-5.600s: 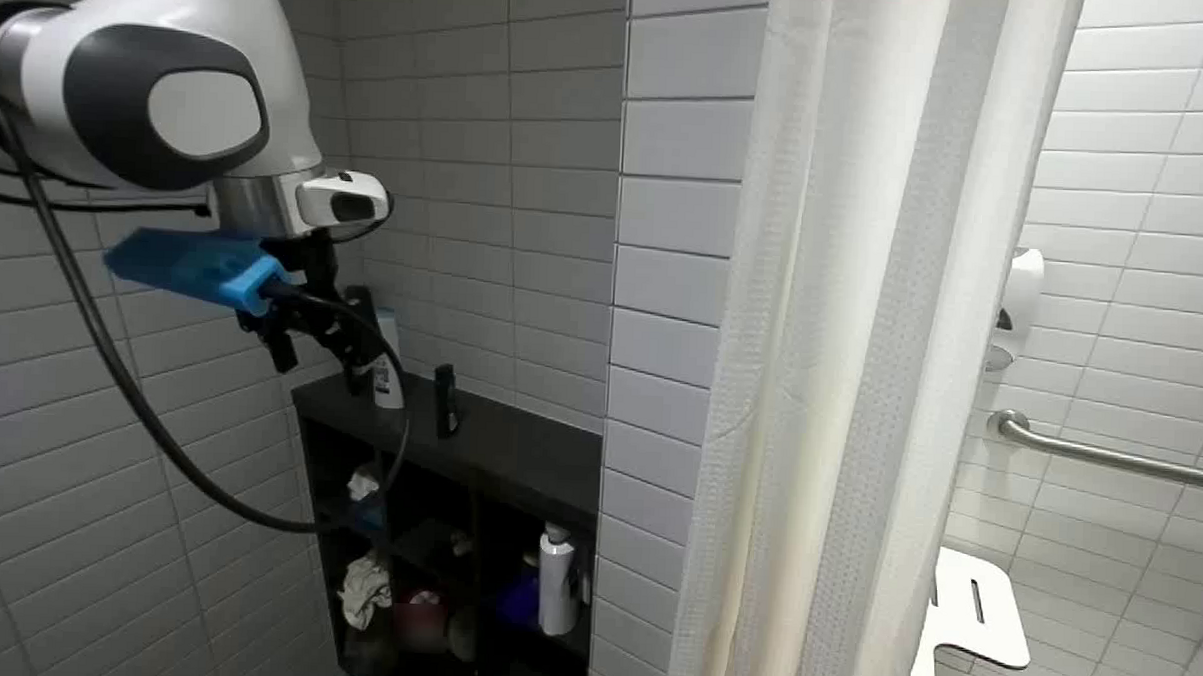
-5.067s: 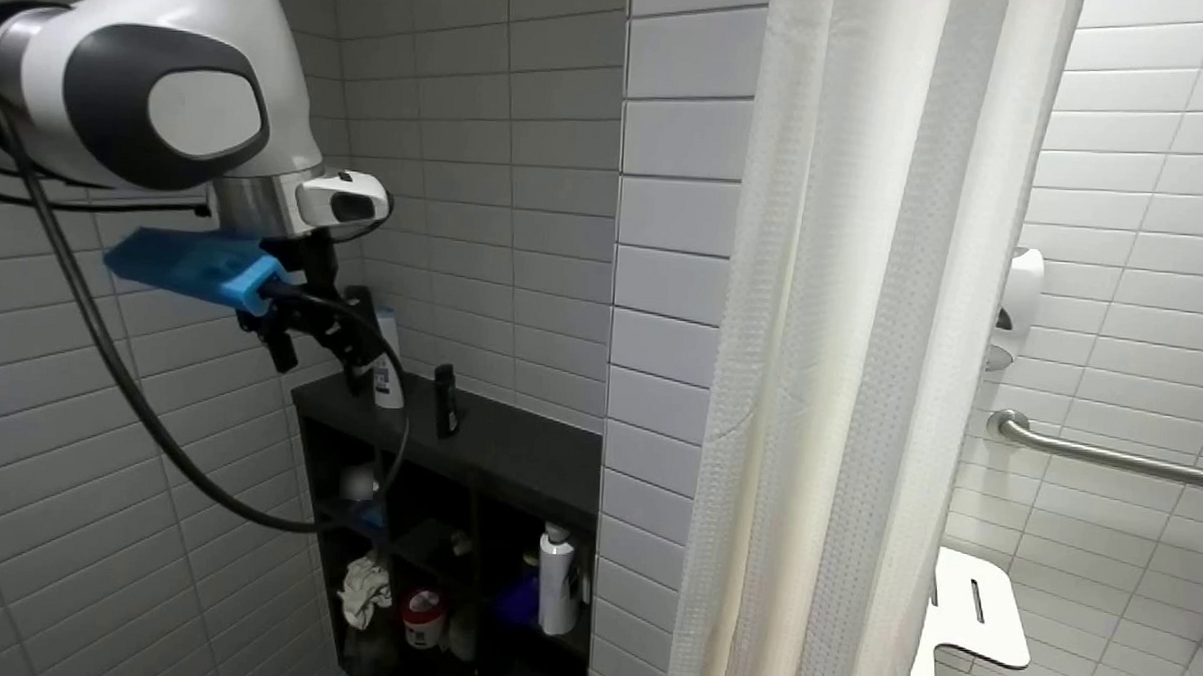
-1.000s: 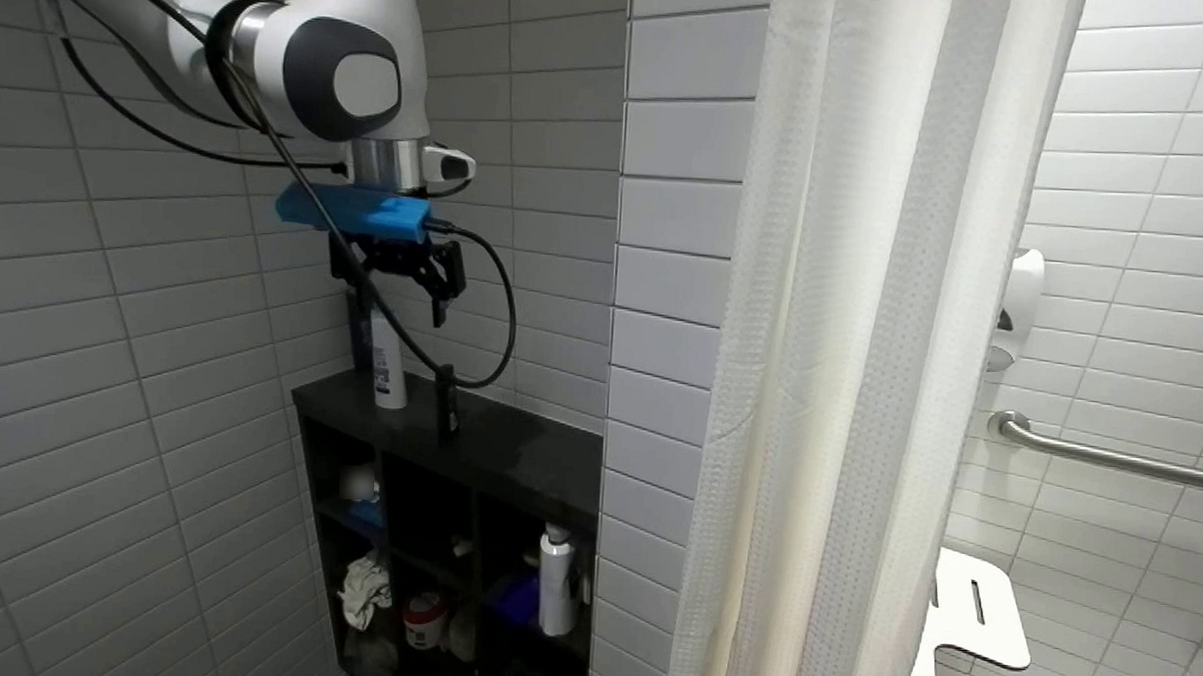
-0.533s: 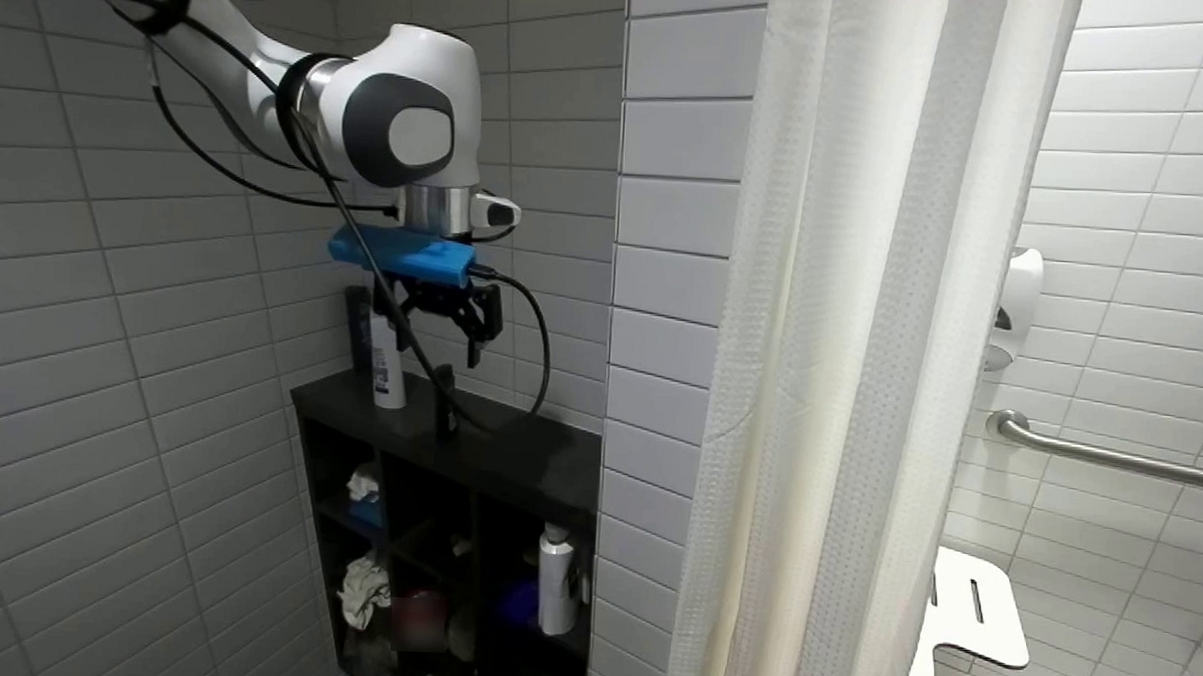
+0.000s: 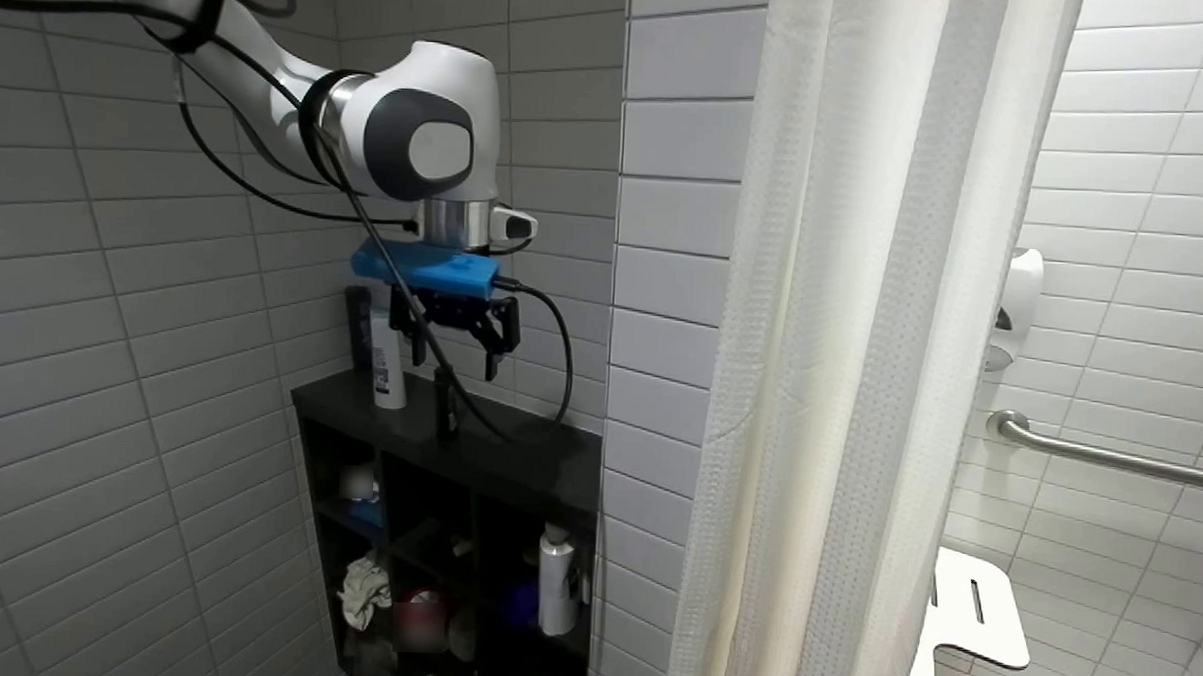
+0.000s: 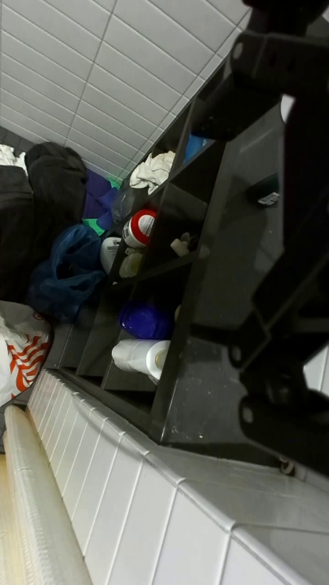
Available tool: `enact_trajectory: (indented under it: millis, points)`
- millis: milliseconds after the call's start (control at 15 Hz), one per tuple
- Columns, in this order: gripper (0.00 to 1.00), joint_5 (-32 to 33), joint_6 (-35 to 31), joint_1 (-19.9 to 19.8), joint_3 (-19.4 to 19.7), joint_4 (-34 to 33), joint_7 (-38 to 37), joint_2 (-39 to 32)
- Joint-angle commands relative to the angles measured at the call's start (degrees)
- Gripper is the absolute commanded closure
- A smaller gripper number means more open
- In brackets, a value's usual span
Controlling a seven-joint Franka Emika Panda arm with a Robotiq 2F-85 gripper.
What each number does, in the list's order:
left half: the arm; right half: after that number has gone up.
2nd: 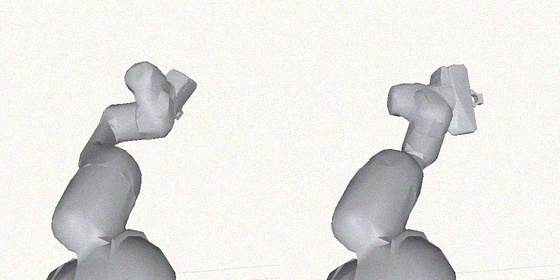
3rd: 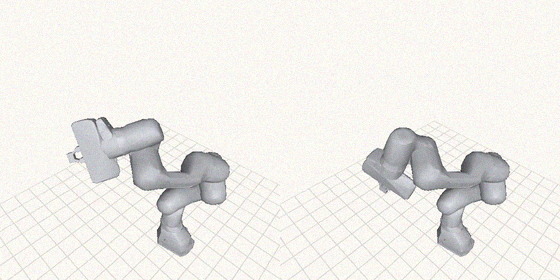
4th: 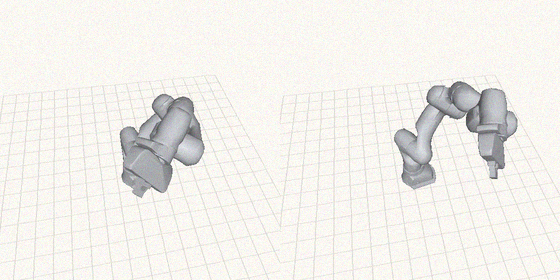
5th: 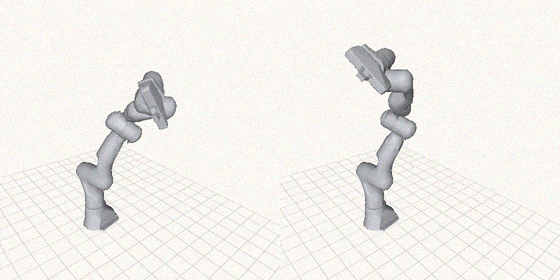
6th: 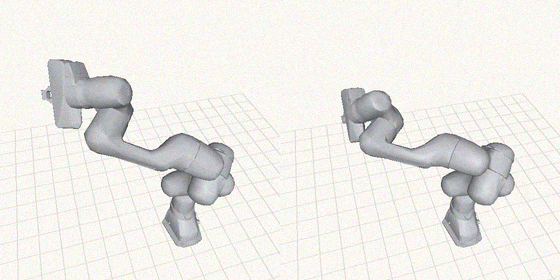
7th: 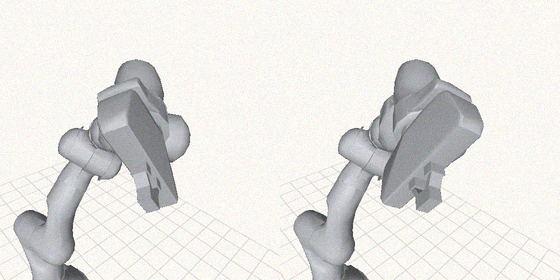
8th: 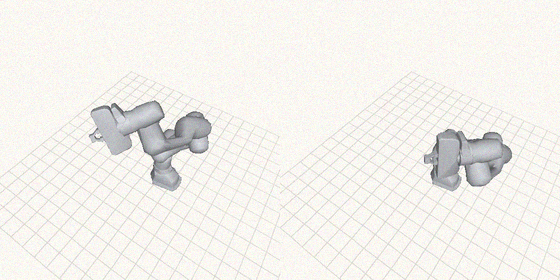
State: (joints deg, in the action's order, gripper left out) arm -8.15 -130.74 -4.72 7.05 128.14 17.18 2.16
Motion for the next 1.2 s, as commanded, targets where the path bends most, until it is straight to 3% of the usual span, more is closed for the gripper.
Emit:
enact_trajectory:
  millis: [0,400,1133]
  points:
    - [0.00,0.0,0.1,-0.3,-0.3,-0.1,0.0,0.0]
    - [0.00,-1.0,-1.4,0.4,-1.0,-2.5,0.1,-2.5]
    - [0.00,-1.0,-0.7,0.5,-4.3,-16.6,2.9,-12.5]
